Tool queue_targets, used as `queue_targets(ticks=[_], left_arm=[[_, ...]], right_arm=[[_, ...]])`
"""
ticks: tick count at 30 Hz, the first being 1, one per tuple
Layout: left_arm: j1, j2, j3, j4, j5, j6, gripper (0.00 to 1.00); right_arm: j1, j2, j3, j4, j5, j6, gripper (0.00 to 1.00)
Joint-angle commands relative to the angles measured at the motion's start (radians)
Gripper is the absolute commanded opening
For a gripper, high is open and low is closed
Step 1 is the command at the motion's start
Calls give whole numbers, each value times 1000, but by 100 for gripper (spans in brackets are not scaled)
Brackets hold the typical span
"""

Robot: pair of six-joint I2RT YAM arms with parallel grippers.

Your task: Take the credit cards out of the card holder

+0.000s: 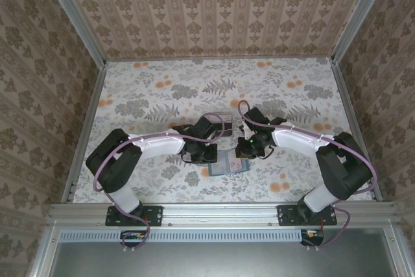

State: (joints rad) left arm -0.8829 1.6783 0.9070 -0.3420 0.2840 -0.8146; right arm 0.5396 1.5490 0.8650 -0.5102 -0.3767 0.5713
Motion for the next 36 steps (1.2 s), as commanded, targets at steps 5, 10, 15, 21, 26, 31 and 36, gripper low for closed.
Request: queue_targets(ticks=[5,10,15,21,26,31,36], left_arm=[[-1,-55,7,-92,-62,14,16],[6,-115,-8,-99,-90,10,19],[28,-164,-48,-100,-98,8,20],[48,-157,-92,-55,-51,10,19],[45,-120,-89,-10,-16,6,17],[44,-86,-81,-3,-8,9,16],[45,-61,-95,4,7,14,15]], right_arm=[[14,-19,13,-31,17,2,12],[17,-64,18,-41,22,15,11],[17,-114,44,-75,50,-7,9],[18,-129,136,-149,85,-111,6],[17,-111,216,-202,114,-174,5],[16,-98,275,-235,139,-204,6],[16,-84,314,-250,159,-231,6]])
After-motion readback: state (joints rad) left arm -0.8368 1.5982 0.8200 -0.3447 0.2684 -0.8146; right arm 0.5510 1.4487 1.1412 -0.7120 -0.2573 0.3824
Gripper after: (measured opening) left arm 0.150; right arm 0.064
